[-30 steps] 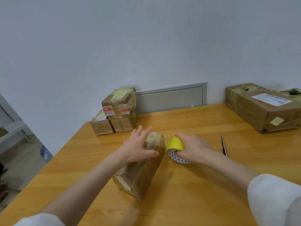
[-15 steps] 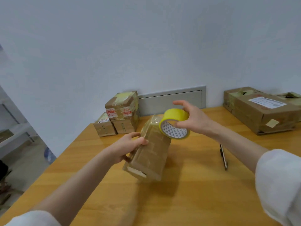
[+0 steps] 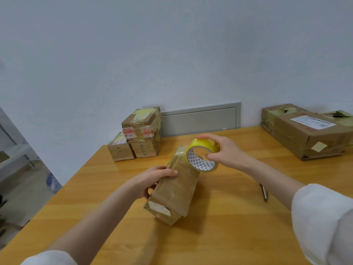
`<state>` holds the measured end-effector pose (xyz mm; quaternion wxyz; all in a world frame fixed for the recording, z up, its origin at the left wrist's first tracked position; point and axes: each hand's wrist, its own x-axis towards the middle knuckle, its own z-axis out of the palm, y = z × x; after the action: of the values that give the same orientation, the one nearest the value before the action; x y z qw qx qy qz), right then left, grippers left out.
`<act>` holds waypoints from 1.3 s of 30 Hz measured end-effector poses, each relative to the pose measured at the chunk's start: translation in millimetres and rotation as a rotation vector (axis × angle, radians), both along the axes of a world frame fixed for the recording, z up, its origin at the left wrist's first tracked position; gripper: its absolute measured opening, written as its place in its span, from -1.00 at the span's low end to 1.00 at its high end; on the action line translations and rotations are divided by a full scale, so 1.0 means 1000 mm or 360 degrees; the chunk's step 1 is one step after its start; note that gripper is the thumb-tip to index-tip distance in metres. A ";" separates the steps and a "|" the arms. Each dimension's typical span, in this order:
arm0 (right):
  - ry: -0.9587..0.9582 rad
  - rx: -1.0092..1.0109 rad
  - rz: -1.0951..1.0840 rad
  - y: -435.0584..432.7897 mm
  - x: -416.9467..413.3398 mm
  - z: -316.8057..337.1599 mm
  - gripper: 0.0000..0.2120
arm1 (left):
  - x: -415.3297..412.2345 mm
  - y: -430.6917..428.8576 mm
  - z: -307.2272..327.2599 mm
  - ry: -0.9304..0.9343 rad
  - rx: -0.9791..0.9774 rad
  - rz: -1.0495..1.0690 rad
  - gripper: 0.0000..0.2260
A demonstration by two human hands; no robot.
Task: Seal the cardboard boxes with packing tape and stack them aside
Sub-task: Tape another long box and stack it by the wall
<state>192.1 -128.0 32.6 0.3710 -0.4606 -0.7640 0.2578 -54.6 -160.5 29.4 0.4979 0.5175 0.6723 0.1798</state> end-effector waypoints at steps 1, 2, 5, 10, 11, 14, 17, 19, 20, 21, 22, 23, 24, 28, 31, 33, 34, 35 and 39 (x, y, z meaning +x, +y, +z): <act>-0.0026 0.0021 0.0005 0.000 0.003 -0.001 -0.48 | 0.000 0.001 -0.002 -0.0016 0.0018 0.0003 -0.46; -0.0064 0.0040 0.0015 0.000 0.006 0.000 -0.47 | 0.000 0.001 -0.002 -0.0023 0.0033 -0.0002 -0.42; -0.0182 0.0064 0.0039 -0.001 0.012 0.006 -0.44 | 0.002 0.002 -0.003 -0.0017 0.0066 -0.0035 -0.37; -0.0509 -0.0033 0.0079 -0.004 0.034 0.000 -0.53 | 0.001 0.004 -0.003 0.0051 0.0070 -0.0062 -0.35; -0.0559 -0.0102 0.0090 -0.007 0.036 -0.005 -0.55 | 0.001 0.005 -0.003 0.0063 0.0068 -0.0069 -0.35; -0.0561 -0.0165 0.0074 -0.012 0.036 -0.014 -0.56 | 0.000 0.007 -0.003 0.0072 0.0046 -0.0081 -0.35; -0.0695 -0.0234 0.0071 -0.011 0.037 -0.009 -0.55 | -0.002 0.008 -0.003 0.0074 0.0036 -0.0104 -0.35; -0.0862 -0.0257 0.0028 -0.011 0.039 -0.009 -0.49 | -0.005 0.008 -0.003 0.0072 0.0029 -0.0143 -0.34; -0.0937 -0.0236 -0.0002 -0.011 0.037 -0.012 -0.48 | -0.007 0.008 -0.003 0.0060 0.0019 -0.0164 -0.32; -0.0971 -0.0215 -0.0023 -0.012 0.034 -0.015 -0.47 | -0.008 0.008 -0.001 0.0041 0.0003 -0.0184 -0.30; -0.0961 -0.0220 -0.0028 -0.012 0.029 -0.019 -0.46 | -0.010 0.007 0.001 0.0031 -0.0009 -0.0209 -0.28; -0.0943 -0.0240 -0.0012 -0.013 0.024 -0.023 -0.46 | -0.012 0.008 0.003 0.0042 -0.0007 -0.0237 -0.28; -0.0942 -0.0254 0.0015 -0.013 0.018 -0.028 -0.45 | -0.013 0.007 0.005 0.0081 0.0005 -0.0256 -0.27; -0.0904 -0.0223 -0.0042 -0.006 0.001 -0.035 -0.43 | -0.002 0.007 0.012 0.0843 0.0577 -0.0408 -0.24; -0.0936 -0.0193 -0.0148 -0.002 -0.013 -0.033 -0.42 | 0.022 0.006 0.010 0.1445 0.1114 -0.0726 -0.12; -0.0959 -0.0176 -0.0174 -0.001 -0.021 -0.031 -0.44 | 0.036 0.012 0.005 0.1579 0.1044 -0.0843 -0.06; -0.0963 -0.0170 -0.0175 -0.001 -0.024 -0.031 -0.45 | 0.040 0.015 0.002 0.1630 0.0949 -0.0873 -0.05; -0.0960 -0.0167 -0.0173 -0.001 -0.025 -0.032 -0.46 | 0.042 0.019 -0.002 0.1676 0.0849 -0.0897 -0.06; -0.0953 -0.0161 -0.0091 0.003 -0.029 -0.041 -0.38 | 0.035 0.027 -0.016 0.1644 0.0611 -0.0920 -0.21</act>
<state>162.7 -125.2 -8.0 0.1131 -0.5553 -0.8123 0.1378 -19.4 -133.6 13.1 0.0351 0.7790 0.6148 -0.1183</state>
